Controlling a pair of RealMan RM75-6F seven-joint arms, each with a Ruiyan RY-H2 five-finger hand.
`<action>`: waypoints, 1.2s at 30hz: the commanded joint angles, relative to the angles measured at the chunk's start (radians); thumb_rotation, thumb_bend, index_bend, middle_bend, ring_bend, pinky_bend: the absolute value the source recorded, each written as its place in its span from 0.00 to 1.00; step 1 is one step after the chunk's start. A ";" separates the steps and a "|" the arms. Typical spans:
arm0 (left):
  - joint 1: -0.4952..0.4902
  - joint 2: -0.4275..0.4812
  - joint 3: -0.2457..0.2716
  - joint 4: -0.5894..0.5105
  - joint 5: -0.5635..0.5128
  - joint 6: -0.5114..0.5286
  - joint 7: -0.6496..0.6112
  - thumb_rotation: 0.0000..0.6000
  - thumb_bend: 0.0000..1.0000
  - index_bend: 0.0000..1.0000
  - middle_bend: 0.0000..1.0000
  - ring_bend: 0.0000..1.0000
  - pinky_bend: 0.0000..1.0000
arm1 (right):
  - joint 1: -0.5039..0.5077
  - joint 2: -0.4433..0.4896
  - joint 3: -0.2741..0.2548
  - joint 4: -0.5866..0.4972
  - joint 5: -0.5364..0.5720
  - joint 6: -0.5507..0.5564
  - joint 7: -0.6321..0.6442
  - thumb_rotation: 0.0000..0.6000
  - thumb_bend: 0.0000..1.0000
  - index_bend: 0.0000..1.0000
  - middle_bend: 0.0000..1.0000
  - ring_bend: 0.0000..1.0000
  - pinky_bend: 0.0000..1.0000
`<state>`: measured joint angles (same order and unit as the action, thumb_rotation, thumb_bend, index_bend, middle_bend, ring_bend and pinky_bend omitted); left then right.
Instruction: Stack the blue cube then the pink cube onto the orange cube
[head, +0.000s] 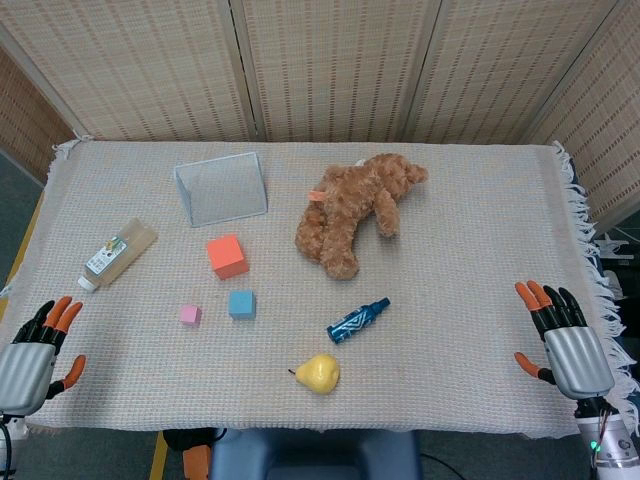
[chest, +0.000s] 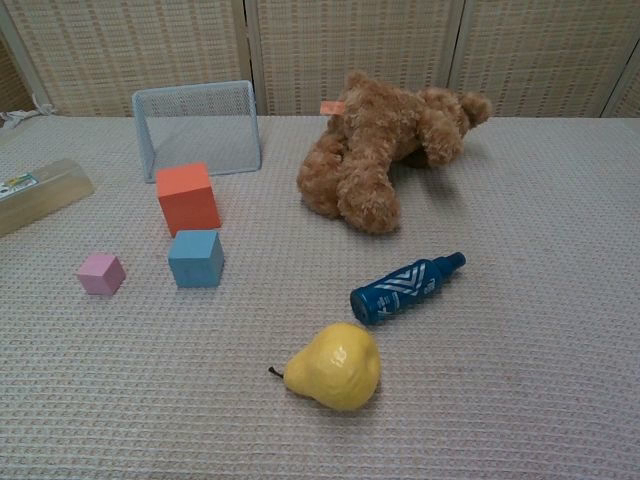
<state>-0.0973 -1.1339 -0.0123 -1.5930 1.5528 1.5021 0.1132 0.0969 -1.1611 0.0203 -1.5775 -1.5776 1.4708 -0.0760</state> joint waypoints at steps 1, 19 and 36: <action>0.001 -0.004 0.007 0.000 0.010 -0.002 -0.002 1.00 0.39 0.06 0.01 0.00 0.21 | 0.000 0.002 -0.001 -0.002 -0.003 0.001 0.004 1.00 0.09 0.00 0.00 0.00 0.00; -0.219 -0.181 -0.023 -0.145 -0.004 -0.349 0.285 1.00 0.39 0.15 1.00 1.00 1.00 | 0.001 0.016 -0.011 -0.026 0.004 -0.023 0.000 1.00 0.09 0.00 0.00 0.00 0.00; -0.402 -0.472 -0.179 -0.013 -0.369 -0.449 0.609 1.00 0.34 0.14 1.00 1.00 1.00 | 0.003 0.019 -0.003 -0.027 0.060 -0.059 -0.027 1.00 0.09 0.00 0.00 0.00 0.00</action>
<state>-0.4708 -1.5737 -0.1665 -1.6369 1.2398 1.0693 0.6925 0.1000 -1.1419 0.0152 -1.6050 -1.5227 1.4140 -0.0986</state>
